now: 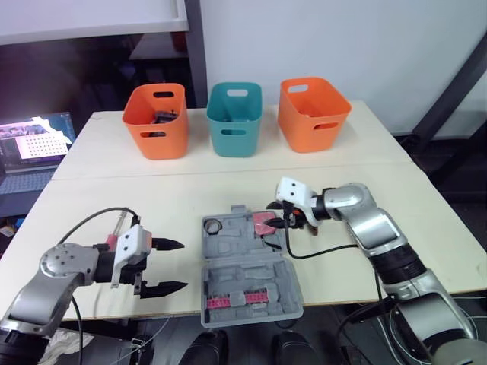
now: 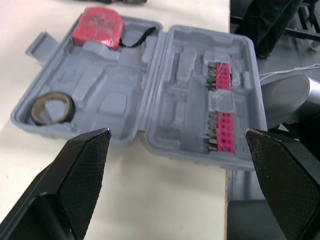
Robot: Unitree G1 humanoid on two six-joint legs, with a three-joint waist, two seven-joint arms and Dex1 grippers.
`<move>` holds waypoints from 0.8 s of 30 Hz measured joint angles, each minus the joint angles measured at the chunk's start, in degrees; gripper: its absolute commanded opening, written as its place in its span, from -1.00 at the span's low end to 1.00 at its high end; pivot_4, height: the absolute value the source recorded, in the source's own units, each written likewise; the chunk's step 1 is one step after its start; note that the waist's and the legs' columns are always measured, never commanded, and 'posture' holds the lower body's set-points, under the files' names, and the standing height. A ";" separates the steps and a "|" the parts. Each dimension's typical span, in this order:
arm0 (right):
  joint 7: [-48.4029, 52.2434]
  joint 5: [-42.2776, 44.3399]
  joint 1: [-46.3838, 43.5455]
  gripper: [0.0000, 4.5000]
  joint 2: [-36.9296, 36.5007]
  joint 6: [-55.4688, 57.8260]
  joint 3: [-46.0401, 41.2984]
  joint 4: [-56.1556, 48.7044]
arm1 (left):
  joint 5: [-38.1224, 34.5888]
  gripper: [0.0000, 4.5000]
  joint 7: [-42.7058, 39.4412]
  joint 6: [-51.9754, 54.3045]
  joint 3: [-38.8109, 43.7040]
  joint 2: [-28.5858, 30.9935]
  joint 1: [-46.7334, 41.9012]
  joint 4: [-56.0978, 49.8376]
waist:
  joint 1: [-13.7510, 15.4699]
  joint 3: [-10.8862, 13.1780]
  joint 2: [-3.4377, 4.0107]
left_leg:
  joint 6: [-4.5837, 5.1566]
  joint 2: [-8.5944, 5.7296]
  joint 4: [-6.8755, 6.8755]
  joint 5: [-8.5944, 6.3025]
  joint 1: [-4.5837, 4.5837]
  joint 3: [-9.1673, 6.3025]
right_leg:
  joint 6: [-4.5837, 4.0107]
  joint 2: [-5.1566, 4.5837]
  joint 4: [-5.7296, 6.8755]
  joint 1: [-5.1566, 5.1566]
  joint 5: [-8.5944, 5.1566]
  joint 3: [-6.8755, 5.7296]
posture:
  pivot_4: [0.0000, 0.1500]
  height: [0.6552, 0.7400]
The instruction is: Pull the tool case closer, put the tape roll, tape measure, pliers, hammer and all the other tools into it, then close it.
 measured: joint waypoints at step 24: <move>-7.52 1.08 1.15 -0.40 4.52 -17.06 -0.07 20.30 | 0.28 1.00 -0.92 -0.48 -0.06 -0.05 -1.22 2.59 | -0.11 0.00 0.00 | 0.00 0.00 0.00 0.01 0.02 0.00 | 0.00 0.06 0.01 0.03 0.00 0.00 | 1.00 0.83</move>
